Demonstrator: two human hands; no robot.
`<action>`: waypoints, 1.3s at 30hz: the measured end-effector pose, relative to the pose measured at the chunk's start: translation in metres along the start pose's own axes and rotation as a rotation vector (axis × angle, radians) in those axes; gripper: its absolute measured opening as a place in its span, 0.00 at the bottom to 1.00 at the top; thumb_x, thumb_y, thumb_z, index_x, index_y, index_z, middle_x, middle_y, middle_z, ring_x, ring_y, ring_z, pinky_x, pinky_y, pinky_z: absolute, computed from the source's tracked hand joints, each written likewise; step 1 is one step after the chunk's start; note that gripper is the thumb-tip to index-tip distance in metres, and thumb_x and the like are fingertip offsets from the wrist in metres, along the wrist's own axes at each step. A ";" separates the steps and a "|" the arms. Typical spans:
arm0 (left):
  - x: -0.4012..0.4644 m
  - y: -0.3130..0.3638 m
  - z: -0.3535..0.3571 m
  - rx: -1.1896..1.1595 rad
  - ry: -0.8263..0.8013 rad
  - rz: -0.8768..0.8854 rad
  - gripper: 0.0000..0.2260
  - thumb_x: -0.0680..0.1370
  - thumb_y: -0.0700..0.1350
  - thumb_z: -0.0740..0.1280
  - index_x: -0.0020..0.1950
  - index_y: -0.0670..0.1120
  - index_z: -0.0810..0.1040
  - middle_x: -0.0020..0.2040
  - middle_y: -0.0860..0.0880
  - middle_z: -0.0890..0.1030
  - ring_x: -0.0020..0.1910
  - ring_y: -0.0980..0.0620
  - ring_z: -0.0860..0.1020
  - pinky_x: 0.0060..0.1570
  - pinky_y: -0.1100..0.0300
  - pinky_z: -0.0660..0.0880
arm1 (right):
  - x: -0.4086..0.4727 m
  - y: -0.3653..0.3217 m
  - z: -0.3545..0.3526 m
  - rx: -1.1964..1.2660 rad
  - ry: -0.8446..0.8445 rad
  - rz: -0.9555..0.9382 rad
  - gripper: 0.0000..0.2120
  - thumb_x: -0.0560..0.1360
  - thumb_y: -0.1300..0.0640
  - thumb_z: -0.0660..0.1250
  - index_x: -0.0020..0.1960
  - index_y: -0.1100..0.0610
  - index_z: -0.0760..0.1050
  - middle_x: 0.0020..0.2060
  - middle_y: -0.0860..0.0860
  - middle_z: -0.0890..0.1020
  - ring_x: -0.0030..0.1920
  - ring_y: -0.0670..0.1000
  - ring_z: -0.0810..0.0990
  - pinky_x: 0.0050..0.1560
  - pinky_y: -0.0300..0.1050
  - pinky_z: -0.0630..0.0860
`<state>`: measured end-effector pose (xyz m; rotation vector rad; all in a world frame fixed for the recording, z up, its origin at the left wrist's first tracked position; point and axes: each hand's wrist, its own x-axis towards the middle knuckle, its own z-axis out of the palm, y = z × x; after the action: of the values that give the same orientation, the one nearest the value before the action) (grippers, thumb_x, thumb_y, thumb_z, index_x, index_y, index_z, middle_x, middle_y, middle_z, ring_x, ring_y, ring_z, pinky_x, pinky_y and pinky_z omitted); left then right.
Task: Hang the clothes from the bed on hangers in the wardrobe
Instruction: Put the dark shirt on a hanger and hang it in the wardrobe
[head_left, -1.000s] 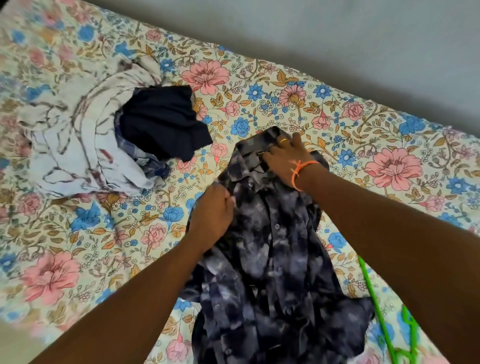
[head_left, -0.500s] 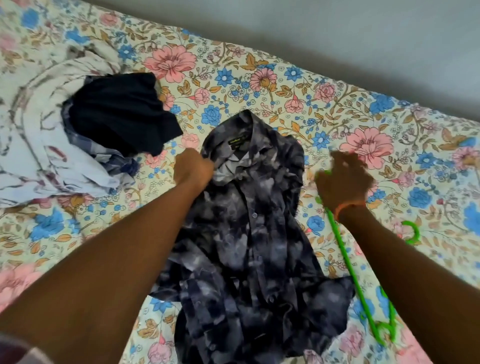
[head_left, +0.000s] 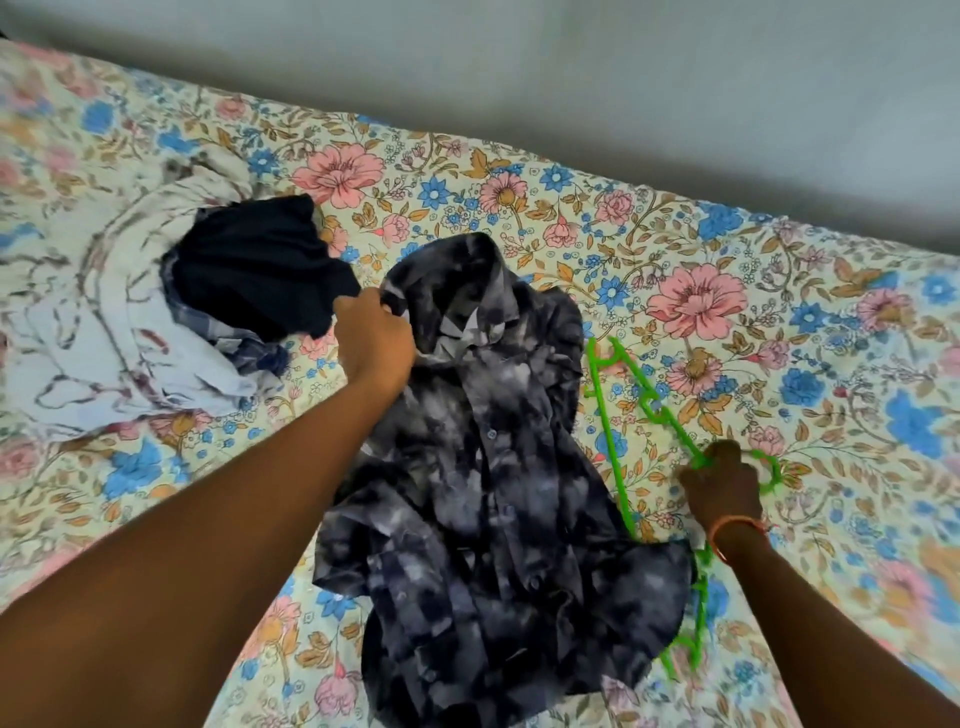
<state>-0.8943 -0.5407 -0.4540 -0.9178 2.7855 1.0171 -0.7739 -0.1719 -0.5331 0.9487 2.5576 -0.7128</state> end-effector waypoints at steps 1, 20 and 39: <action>-0.006 0.004 -0.004 -0.025 0.034 -0.016 0.05 0.79 0.34 0.55 0.46 0.39 0.70 0.55 0.42 0.67 0.36 0.47 0.67 0.36 0.50 0.66 | -0.002 -0.006 -0.008 0.018 0.041 -0.034 0.18 0.73 0.62 0.73 0.59 0.63 0.70 0.54 0.69 0.76 0.49 0.68 0.78 0.51 0.56 0.74; -0.187 0.186 -0.302 -0.440 -0.153 0.291 0.09 0.83 0.39 0.58 0.56 0.47 0.78 0.52 0.45 0.80 0.51 0.44 0.78 0.49 0.52 0.73 | -0.225 -0.266 -0.354 1.072 0.190 -0.493 0.09 0.71 0.43 0.69 0.40 0.44 0.72 0.33 0.53 0.71 0.35 0.53 0.74 0.39 0.71 0.78; -0.305 0.322 -0.530 -0.506 -0.012 0.565 0.10 0.80 0.38 0.61 0.45 0.40 0.81 0.34 0.46 0.77 0.33 0.49 0.72 0.37 0.57 0.67 | -0.380 -0.290 -0.429 0.539 0.441 -1.035 0.15 0.72 0.41 0.72 0.49 0.52 0.83 0.37 0.50 0.84 0.41 0.55 0.83 0.37 0.47 0.75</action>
<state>-0.7322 -0.5032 0.2166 -0.1041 2.8843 1.8427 -0.7451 -0.3198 0.0916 -0.2741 3.2568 -1.6613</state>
